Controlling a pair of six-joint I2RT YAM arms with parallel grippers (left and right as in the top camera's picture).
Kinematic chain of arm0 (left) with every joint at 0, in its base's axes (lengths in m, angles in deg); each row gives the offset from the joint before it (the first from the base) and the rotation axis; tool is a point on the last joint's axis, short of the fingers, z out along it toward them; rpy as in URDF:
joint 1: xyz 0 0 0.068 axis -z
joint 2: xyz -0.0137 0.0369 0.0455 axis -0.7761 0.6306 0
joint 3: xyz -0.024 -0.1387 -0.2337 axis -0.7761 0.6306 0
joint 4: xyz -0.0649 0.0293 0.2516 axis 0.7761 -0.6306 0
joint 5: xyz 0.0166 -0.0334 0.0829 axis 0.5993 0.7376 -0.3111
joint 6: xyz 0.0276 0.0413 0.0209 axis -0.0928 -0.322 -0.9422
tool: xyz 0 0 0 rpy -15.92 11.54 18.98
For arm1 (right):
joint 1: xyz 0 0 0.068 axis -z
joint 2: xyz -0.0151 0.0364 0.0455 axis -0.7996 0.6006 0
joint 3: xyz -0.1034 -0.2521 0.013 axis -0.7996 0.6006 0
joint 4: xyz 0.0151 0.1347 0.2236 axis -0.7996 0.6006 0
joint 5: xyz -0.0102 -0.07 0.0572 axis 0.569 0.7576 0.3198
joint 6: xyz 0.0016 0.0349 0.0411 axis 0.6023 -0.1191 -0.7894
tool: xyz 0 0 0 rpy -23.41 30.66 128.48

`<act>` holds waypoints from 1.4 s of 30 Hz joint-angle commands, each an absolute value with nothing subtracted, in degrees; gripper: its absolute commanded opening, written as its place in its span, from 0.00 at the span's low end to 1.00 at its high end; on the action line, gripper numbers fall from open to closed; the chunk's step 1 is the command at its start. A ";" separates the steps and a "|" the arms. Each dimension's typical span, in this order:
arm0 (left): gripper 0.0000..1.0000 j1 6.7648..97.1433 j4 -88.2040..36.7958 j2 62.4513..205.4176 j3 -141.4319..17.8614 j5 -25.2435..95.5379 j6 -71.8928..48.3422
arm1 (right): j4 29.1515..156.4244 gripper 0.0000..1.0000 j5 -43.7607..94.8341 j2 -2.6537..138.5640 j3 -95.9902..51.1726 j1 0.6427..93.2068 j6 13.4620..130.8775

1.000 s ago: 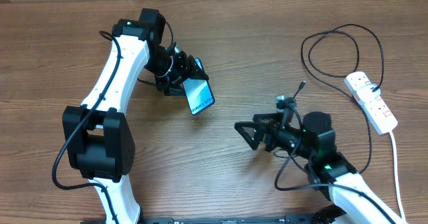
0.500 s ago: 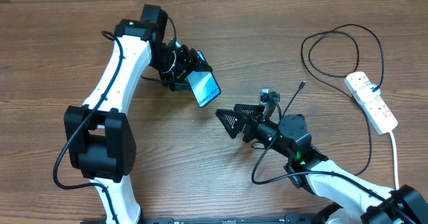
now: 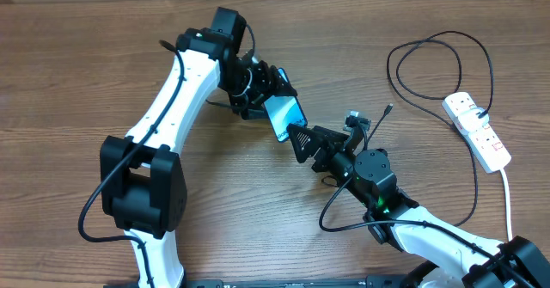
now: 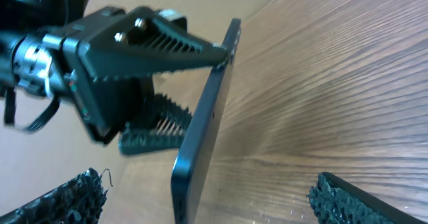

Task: Plug charger to phone and switch on socket
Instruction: 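Grasp the phone's edge with the right gripper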

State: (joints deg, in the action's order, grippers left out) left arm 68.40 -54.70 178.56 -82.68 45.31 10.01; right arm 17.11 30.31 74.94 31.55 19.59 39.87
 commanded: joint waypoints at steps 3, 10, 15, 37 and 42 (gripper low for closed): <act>0.39 71.33 -52.60 178.80 -84.43 47.65 13.87 | 16.30 0.95 34.49 75.90 30.76 19.29 36.28; 0.39 73.69 -50.78 178.80 -84.43 47.61 14.90 | 15.23 0.90 34.57 78.61 30.76 19.29 36.30; 0.39 74.89 -50.57 178.80 -84.43 45.42 15.05 | 11.69 0.82 34.53 78.65 30.76 19.29 36.30; 0.39 78.48 -49.93 178.80 -84.43 45.51 18.62 | 10.81 0.53 35.32 78.65 30.76 19.29 36.32; 0.39 78.50 -50.68 178.80 -84.43 46.14 17.76 | 10.84 0.47 36.54 78.65 30.76 19.29 36.35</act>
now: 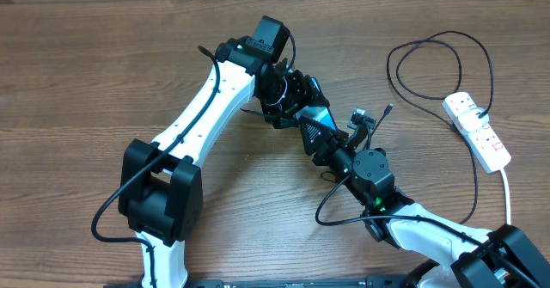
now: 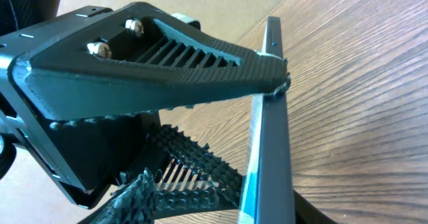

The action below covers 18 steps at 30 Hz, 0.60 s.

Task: Plug charger to phone and switch on socket
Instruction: 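Grasp the phone's edge with the right gripper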

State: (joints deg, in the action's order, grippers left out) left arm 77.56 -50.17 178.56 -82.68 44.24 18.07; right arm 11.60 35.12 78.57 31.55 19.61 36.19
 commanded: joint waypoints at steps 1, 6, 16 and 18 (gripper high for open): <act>0.39 78.56 -50.70 178.80 -84.43 46.14 17.76 | 10.81 0.45 36.54 78.65 30.76 19.29 36.32; 0.39 78.81 -50.78 178.80 -84.43 46.14 17.79 | 10.81 0.38 36.54 78.65 30.76 19.29 36.32; 0.39 79.61 -50.74 178.80 -84.43 45.22 17.79 | 10.81 0.23 36.24 78.65 30.76 19.29 36.32; 0.40 79.61 -50.76 178.80 -84.43 45.00 17.79 | 10.81 0.21 35.78 78.65 30.76 19.29 36.32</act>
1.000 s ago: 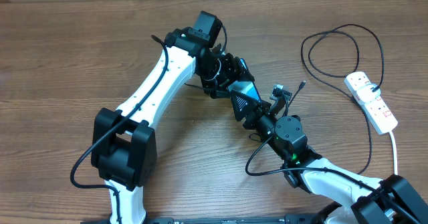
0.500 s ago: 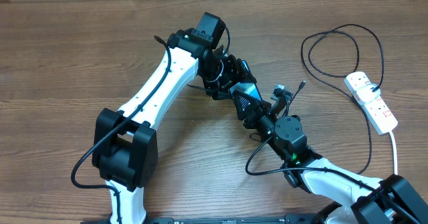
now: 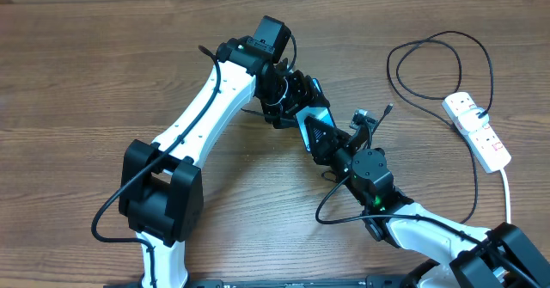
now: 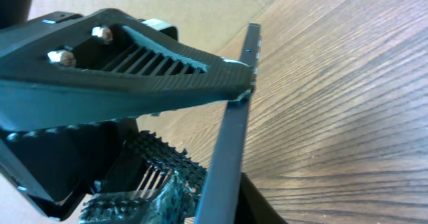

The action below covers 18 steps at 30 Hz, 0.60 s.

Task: Plug charger to phone and switch on socket
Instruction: 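Grasp the phone's edge with the right gripper, then open the left gripper and pull it away from the phone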

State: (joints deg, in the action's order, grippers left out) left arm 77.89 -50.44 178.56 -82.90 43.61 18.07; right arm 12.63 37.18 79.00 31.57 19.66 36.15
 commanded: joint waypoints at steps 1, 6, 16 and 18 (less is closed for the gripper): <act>0.40 79.61 -50.76 178.80 -84.43 45.03 17.79 | 10.81 0.20 35.45 78.65 30.76 19.29 36.32; 0.40 79.83 -50.76 178.80 -84.43 44.81 17.79 | 10.81 0.17 35.34 78.65 30.76 19.29 36.32; 0.40 79.81 -50.81 178.80 -84.43 43.45 17.76 | 10.81 0.05 34.97 78.65 30.76 19.29 36.32; 0.43 79.81 -50.83 178.80 -84.43 43.08 17.74 | 10.79 0.04 34.97 78.65 30.76 19.29 36.30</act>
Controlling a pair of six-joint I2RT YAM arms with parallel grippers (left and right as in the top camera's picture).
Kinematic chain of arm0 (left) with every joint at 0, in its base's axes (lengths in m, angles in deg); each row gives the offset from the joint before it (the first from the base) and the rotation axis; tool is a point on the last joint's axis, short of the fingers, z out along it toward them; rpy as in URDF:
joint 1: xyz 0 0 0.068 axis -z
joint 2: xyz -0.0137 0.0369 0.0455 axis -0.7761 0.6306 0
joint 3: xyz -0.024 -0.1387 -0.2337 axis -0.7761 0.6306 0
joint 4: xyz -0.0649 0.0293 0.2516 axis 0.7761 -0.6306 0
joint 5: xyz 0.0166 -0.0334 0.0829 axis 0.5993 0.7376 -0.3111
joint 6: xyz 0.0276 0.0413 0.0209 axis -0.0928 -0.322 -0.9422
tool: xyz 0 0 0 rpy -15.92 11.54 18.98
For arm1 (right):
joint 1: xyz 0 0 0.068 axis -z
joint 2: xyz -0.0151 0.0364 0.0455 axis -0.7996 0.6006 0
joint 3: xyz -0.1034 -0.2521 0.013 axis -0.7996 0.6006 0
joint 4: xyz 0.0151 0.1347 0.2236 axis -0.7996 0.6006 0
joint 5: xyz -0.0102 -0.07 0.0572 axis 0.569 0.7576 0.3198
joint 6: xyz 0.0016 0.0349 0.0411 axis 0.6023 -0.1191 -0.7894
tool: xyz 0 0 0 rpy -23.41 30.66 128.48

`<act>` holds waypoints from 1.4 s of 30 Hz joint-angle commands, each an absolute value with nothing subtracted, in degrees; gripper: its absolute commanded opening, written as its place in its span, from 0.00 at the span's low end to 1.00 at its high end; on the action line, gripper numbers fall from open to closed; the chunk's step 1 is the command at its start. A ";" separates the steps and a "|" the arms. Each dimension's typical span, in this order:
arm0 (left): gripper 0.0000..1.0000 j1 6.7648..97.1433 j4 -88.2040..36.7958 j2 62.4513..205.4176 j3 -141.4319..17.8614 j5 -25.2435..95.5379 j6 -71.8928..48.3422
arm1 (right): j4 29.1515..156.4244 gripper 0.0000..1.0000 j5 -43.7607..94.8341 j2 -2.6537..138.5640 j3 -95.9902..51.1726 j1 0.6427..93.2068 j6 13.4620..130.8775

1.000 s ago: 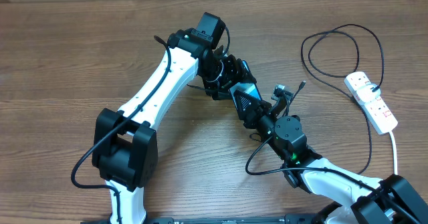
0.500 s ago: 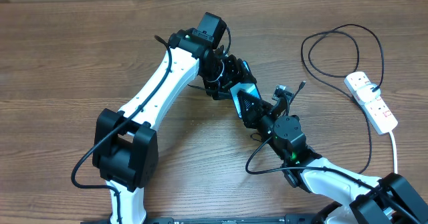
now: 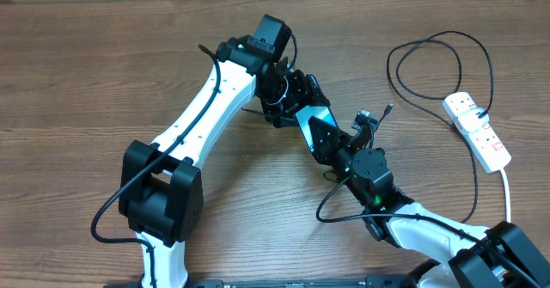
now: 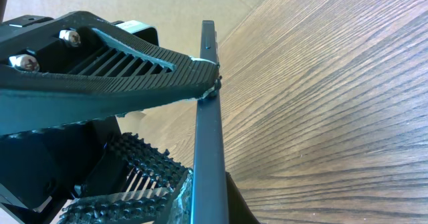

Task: Plug charger to phone and switch on socket
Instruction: 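Open the left gripper and pull it away from the phone, then rotate the phone with the right gripper, bottom end toward the left gripper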

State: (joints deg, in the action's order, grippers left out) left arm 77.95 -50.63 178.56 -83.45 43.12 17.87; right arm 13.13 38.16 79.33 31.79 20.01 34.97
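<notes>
The phone (image 3: pixel 316 116), blue screen up, hangs above the table centre; in the right wrist view it shows edge-on (image 4: pixel 208 137). My left gripper (image 3: pixel 296 99) is shut on its upper end, its ribbed upper finger (image 4: pixel 120 70) touching the phone's edge. My right gripper (image 3: pixel 326 139) is shut on the lower end, with pads (image 4: pixel 182 204) tight against both faces. The black charger cable (image 3: pixel 430 56) loops at the right, its free plug (image 3: pixel 388 109) lying near the right wrist. The white socket strip (image 3: pixel 477 131) lies at the far right.
The wooden table (image 3: pixel 86 82) spreads bare to the left and behind. A white lead (image 3: pixel 507 193) runs from the strip toward the front right. The left arm's white links (image 3: pixel 198 107) cross the middle.
Both arms have hardly moved. In the right wrist view the phone's edge stands a little more upright, and my right fingers remain pressed against its lower end.
At first my left gripper held the phone aloft with my right fingers spread wide on either side of its lower end. Later the left arm had shifted right and the phone sat between the right fingers. Now both grippers hold it.
</notes>
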 commanded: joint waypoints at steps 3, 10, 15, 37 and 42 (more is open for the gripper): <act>0.51 79.75 -50.76 178.80 -84.43 42.86 17.20 | 10.79 0.04 34.97 78.63 30.76 19.29 36.30; 0.66 78.11 -50.87 178.80 -84.43 43.15 15.60 | 10.79 0.04 34.75 78.63 30.76 19.29 33.48; 0.67 74.19 -50.89 178.80 -84.43 45.18 12.85 | 10.79 0.04 31.23 78.63 30.76 19.29 30.27; 0.77 41.10 -71.68 172.63 -84.45 46.51 -14.02 | 16.82 0.04 15.71 78.63 30.76 19.29 -5.03; 0.82 36.88 -75.02 167.89 -84.45 46.43 -20.66 | 16.82 0.04 11.08 78.63 30.76 19.26 -14.51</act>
State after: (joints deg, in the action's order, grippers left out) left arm 38.06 -73.71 173.00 -83.53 46.32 -13.08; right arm 17.83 15.45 79.31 31.44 19.51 -4.81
